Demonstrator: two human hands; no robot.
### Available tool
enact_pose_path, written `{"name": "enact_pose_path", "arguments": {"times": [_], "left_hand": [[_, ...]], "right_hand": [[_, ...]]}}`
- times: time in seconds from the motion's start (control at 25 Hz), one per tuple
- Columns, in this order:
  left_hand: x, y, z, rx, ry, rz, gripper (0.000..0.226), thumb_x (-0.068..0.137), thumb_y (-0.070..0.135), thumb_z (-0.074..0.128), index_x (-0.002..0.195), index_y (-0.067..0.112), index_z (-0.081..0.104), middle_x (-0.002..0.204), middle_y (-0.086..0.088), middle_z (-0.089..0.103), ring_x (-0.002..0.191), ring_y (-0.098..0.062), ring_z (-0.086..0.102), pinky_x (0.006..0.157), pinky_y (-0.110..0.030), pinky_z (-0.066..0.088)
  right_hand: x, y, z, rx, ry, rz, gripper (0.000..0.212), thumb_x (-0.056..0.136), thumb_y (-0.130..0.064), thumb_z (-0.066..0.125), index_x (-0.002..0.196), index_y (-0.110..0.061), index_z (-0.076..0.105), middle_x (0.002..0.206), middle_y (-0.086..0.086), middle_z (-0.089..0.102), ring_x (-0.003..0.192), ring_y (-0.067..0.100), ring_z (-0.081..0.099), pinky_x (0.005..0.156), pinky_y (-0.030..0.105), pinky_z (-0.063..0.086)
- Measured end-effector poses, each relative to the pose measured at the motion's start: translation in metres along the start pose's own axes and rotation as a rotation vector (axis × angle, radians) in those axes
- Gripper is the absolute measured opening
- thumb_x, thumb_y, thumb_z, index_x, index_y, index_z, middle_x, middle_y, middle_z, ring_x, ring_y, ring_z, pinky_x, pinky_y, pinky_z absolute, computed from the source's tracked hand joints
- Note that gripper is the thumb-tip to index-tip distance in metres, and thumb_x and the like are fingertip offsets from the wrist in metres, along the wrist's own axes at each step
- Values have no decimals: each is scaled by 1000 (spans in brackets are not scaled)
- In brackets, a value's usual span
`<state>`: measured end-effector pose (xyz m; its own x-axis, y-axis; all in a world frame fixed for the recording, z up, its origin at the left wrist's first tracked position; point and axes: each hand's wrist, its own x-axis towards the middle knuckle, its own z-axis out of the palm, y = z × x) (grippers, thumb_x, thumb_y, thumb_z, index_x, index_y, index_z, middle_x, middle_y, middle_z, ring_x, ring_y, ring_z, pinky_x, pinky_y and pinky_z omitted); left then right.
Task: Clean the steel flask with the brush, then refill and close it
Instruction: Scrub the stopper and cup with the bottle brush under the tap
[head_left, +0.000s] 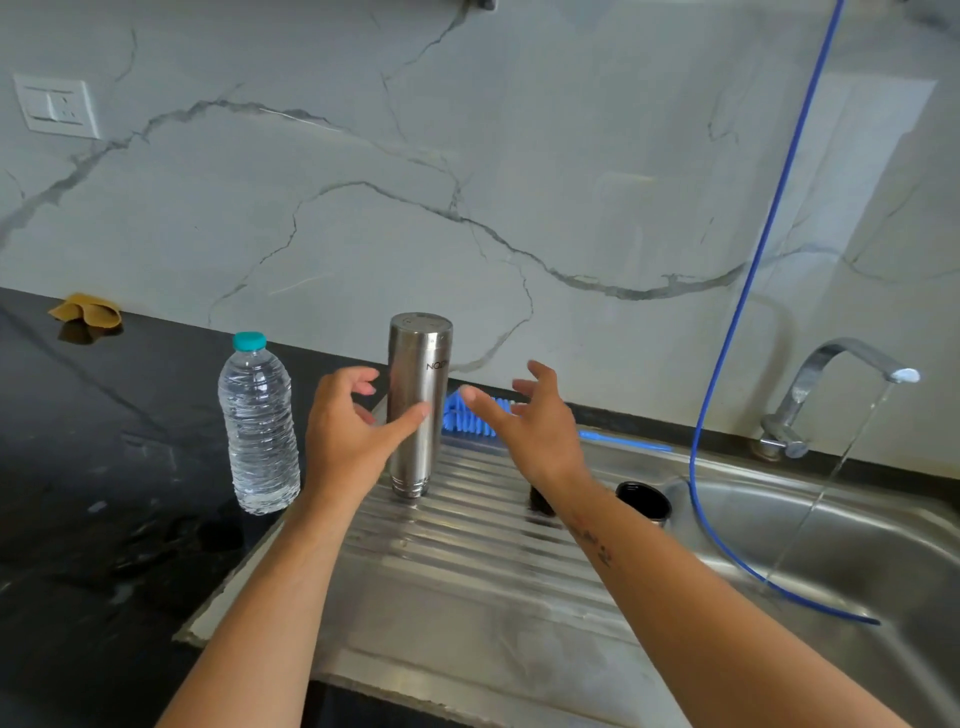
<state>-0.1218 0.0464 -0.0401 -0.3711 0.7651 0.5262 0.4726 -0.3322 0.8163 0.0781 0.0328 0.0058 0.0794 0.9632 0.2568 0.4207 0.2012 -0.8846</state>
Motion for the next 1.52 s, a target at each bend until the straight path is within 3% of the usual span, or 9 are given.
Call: {"name": "enact_pose_path", "arguments": {"times": [0.12,0.24,0.48,0.84,1.0,1.12,1.36,1.44,1.52], "left_hand": [[-17,28,7,-61,23,66,54,70,42,91,111,24,62,106,6,61,70,-17,61,65,-25,50],[-41,60,32,-119,-30,129,43,73,36,89,104,23,63,99,8,63,67,-16,60,65,-21,48],[-88,112,131,-251,-249,43,31,78,35,87,97,24,64,90,8,65,64,-5,54,65,-18,46],[-124,113,198,-237,-350,-97,17,96,31,70,107,19,67,103,6,70,94,-5,66,77,-9,47],[-122,121,190,-461,-557,-469,19,101,44,59,111,30,65,111,6,71,107,-16,69,95,-43,59],[-126,130,187,-656,-667,-690,23,101,45,59,110,25,67,86,-4,75,96,-29,76,92,-49,61],[-122,131,187,-762,-449,-685,21,101,31,63,110,14,72,98,-12,75,92,-29,75,70,-34,63],[-116,129,185,-802,-350,-682,19,100,31,64,111,17,72,106,-15,75,94,-28,73,68,-32,63],[-110,124,184,-839,-270,-686,19,100,31,65,112,19,72,106,-15,74,91,-27,71,69,-32,63]], "right_hand": [[-15,39,-45,-103,209,6,73,85,-62,71,142,-24,45,126,-8,63,111,12,63,93,36,55],[-24,80,-84,-359,354,29,50,89,-49,72,128,-22,56,120,-8,64,118,19,59,100,41,49],[-38,130,-120,-579,120,227,95,76,-60,81,149,-16,41,148,6,49,140,24,42,112,37,39],[-41,149,-150,-240,141,172,92,76,-37,88,151,-17,41,119,-4,64,108,12,61,87,20,42],[-35,144,-179,-6,153,135,94,73,-32,91,151,-18,40,116,-4,67,108,12,67,91,24,51],[-31,133,-186,28,43,58,97,72,-27,93,152,-22,37,118,-6,70,108,7,68,87,19,52],[-10,115,-191,30,-41,-138,63,87,-52,74,139,-23,52,120,-8,71,101,3,70,87,20,56],[14,124,-187,-68,91,-211,43,102,-45,54,133,-16,60,112,-3,73,94,8,72,86,27,57],[47,141,-174,-268,116,-183,30,106,-30,54,128,-12,63,110,1,73,96,16,71,88,34,58]]}}
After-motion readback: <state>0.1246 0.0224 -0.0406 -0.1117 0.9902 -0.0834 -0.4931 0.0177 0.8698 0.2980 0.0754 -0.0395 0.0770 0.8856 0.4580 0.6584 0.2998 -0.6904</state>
